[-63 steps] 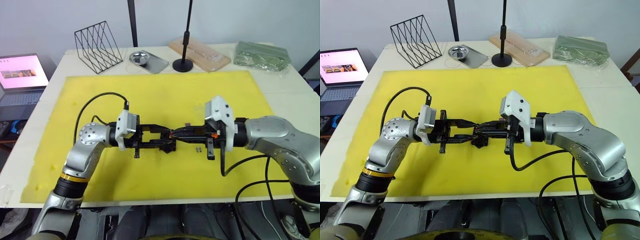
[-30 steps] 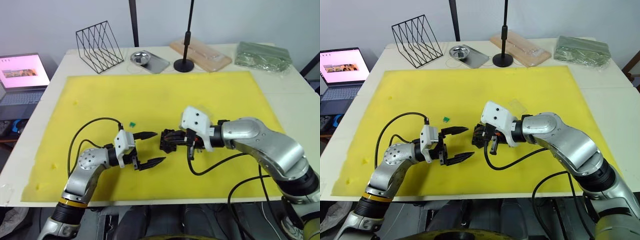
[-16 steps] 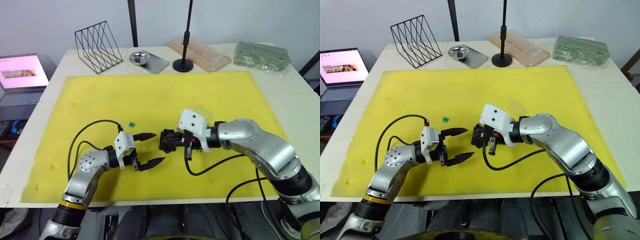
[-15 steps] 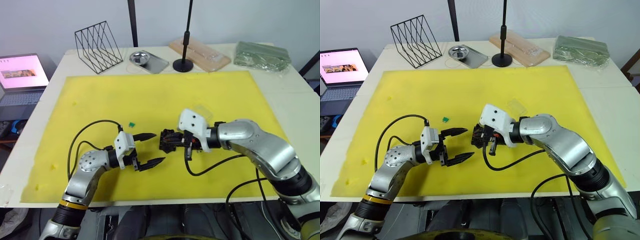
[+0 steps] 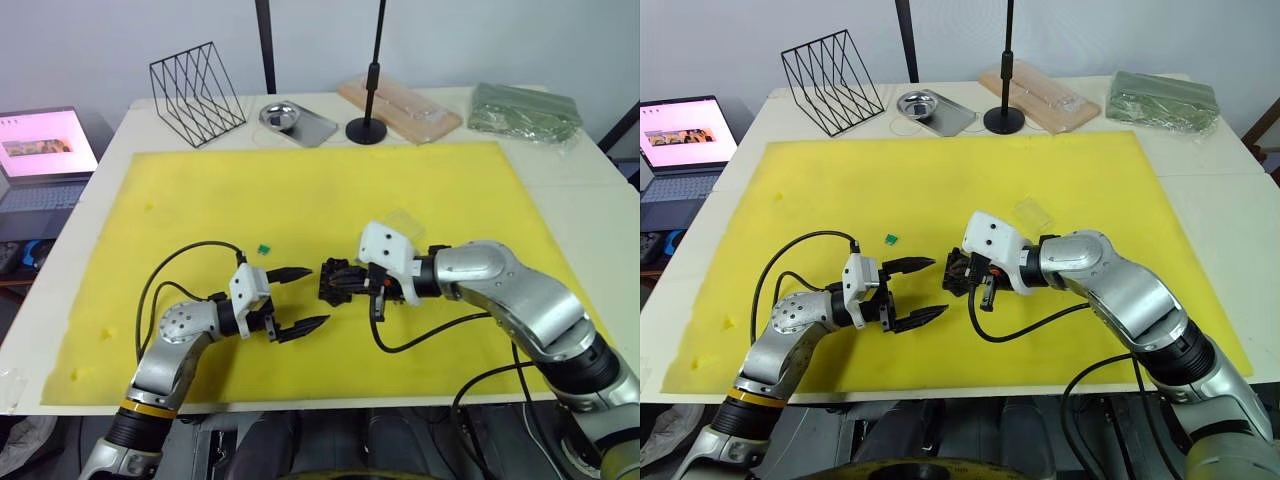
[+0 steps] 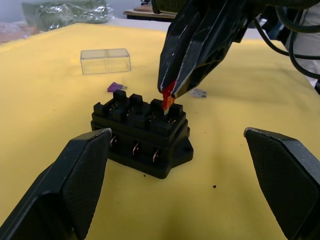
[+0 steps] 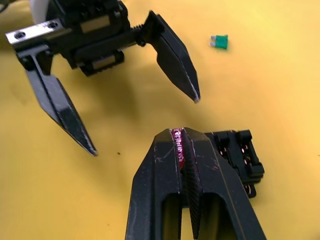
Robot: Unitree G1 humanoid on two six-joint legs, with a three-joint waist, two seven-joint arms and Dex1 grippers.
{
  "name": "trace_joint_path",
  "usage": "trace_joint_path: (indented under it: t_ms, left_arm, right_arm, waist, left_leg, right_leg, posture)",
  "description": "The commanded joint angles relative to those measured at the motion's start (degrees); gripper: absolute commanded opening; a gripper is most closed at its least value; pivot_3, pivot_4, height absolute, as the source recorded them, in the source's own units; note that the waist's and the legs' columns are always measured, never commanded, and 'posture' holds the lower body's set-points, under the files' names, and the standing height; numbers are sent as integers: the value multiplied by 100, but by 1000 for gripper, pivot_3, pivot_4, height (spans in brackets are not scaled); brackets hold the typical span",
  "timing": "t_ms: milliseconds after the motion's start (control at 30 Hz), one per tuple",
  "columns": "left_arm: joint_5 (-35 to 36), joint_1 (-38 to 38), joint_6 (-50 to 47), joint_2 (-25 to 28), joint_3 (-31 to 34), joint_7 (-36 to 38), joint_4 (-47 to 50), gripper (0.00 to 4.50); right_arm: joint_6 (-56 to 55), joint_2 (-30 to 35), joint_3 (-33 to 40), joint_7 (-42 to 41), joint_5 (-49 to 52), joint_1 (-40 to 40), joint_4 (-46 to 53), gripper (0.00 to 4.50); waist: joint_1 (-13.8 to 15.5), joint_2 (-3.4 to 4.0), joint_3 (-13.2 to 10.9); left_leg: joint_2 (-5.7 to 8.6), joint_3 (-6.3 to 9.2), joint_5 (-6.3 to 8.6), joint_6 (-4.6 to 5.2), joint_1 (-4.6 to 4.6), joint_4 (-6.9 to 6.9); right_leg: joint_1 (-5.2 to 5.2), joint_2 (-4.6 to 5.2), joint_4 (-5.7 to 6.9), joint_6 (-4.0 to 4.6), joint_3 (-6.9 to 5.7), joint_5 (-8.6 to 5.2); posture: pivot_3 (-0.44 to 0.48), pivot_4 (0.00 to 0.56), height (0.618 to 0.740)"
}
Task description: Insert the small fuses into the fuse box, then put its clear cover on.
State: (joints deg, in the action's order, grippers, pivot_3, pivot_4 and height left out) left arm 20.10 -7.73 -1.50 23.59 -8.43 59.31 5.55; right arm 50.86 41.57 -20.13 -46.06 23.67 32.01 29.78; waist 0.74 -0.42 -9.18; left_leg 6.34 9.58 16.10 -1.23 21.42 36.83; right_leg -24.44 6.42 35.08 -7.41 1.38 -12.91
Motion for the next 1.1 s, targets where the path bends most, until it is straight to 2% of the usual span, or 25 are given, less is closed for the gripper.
trace_joint_path:
  t_ms: [33,1100]
  left_arm:
    - [6,-79,129,0,-11,41,20,4477]
    - [-48,-51,147,-29,-35,-1,22,4477]
  right_arm:
    - [-110,-48,41,-60,-55,4,25,0]
    - [-437,-163,-25,-341,-357,-228,-253,0]
  waist:
    - [2,0,0]
    - [2,0,0]
  left_leg:
    - [0,0,0,0,0,0]
    - [0,0,0,0,0,0]
  right_leg:
    - [0,0,0,0,0,0]
    - [0,0,0,0,0,0]
  posture:
    - [0,150,740]
    - [0,150,740]
